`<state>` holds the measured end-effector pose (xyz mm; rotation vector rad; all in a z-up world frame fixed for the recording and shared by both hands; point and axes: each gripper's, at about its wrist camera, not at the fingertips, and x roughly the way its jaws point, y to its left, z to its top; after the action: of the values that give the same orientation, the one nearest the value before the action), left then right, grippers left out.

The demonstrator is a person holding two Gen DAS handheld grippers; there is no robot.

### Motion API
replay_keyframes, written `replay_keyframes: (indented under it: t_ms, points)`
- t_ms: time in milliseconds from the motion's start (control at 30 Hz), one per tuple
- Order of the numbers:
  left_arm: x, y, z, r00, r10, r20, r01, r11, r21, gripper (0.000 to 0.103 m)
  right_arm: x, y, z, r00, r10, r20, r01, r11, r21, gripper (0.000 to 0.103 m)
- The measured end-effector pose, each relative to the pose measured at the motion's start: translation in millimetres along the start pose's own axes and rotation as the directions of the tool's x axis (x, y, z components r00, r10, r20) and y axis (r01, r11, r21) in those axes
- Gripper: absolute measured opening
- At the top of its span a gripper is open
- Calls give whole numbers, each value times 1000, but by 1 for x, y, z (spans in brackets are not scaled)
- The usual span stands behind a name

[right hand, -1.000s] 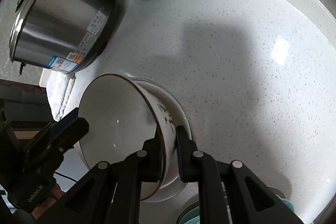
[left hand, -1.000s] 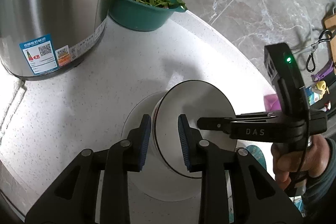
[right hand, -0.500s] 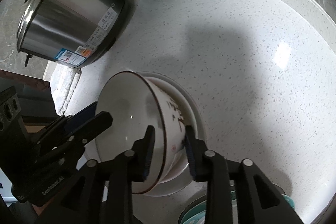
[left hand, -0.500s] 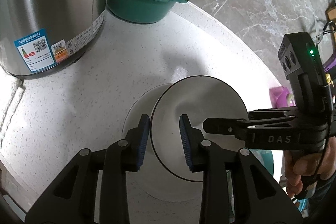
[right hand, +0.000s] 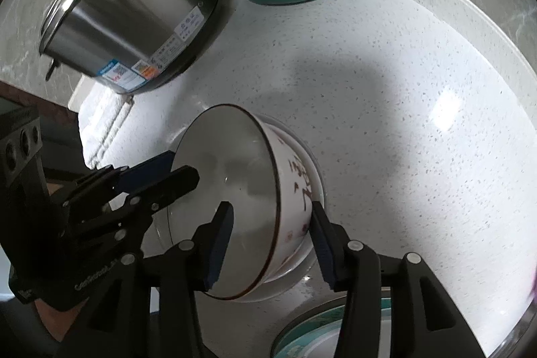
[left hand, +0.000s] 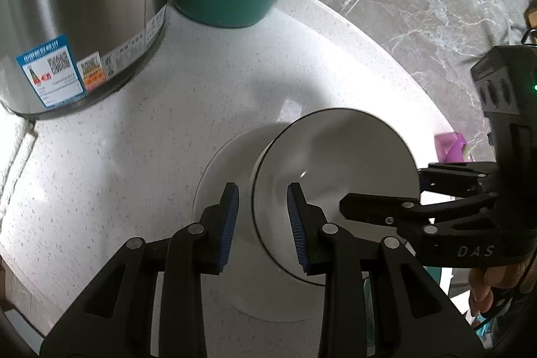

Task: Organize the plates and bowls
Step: 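Open both grippers and release the nested bowls, then move both grippers to the rim of the large white plate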

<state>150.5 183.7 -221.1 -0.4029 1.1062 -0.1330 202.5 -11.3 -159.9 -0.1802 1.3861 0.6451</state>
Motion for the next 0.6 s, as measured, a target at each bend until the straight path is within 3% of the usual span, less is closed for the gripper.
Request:
replay_keyframes:
  t_ms: [100, 233, 600]
  points:
    - [4, 0, -2, 1000, 0, -10, 0, 1000, 1, 28, -1, 4, 0, 1000, -8, 8, 9, 1000, -25, 56]
    - [9, -2, -1, 1000, 3, -20, -3, 1000, 9, 28, -7, 17, 1, 995, -91, 38, 95, 990, -100, 60]
    - [-1, 9, -8, 1000, -6, 6, 6, 1000, -21, 28, -29, -6, 5, 996, -21, 84, 24, 999, -36, 62]
